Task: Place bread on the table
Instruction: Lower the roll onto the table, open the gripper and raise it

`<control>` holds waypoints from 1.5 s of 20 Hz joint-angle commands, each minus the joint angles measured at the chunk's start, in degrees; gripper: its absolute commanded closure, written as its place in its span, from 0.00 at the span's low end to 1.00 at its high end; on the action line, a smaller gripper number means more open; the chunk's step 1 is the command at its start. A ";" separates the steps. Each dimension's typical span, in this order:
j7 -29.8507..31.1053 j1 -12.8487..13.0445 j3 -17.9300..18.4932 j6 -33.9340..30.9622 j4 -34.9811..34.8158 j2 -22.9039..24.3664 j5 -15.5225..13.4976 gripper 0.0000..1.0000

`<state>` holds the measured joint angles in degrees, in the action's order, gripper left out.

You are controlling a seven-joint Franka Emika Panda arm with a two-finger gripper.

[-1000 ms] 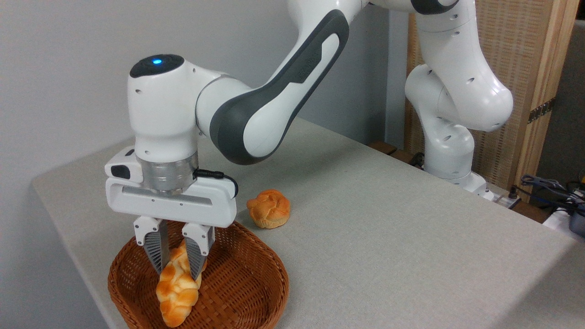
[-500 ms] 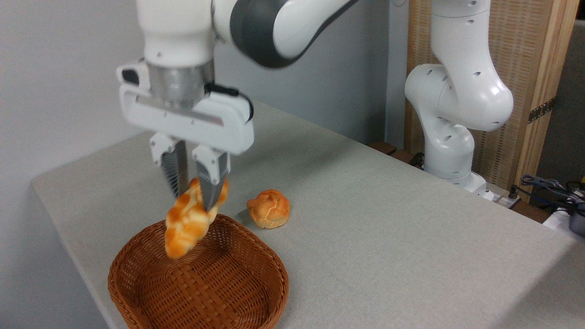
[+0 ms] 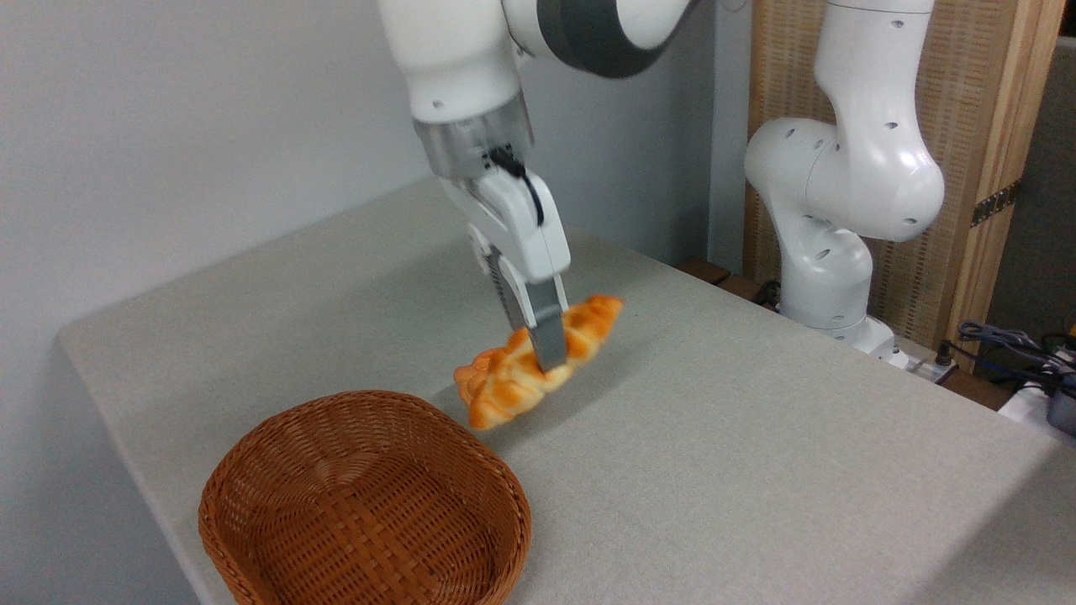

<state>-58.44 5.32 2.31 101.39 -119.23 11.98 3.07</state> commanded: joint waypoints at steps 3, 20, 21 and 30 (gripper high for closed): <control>-5.02 0.75 0.59 7.68 -6.97 0.85 1.67 0.00; -2.22 0.75 1.38 3.91 -5.24 1.73 0.97 0.00; 0.67 0.75 1.29 2.16 -2.87 1.64 0.45 0.00; 14.05 -3.53 -3.35 -11.73 23.05 -6.87 -6.76 0.00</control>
<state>-47.89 5.49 2.32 94.67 -106.17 11.49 -2.49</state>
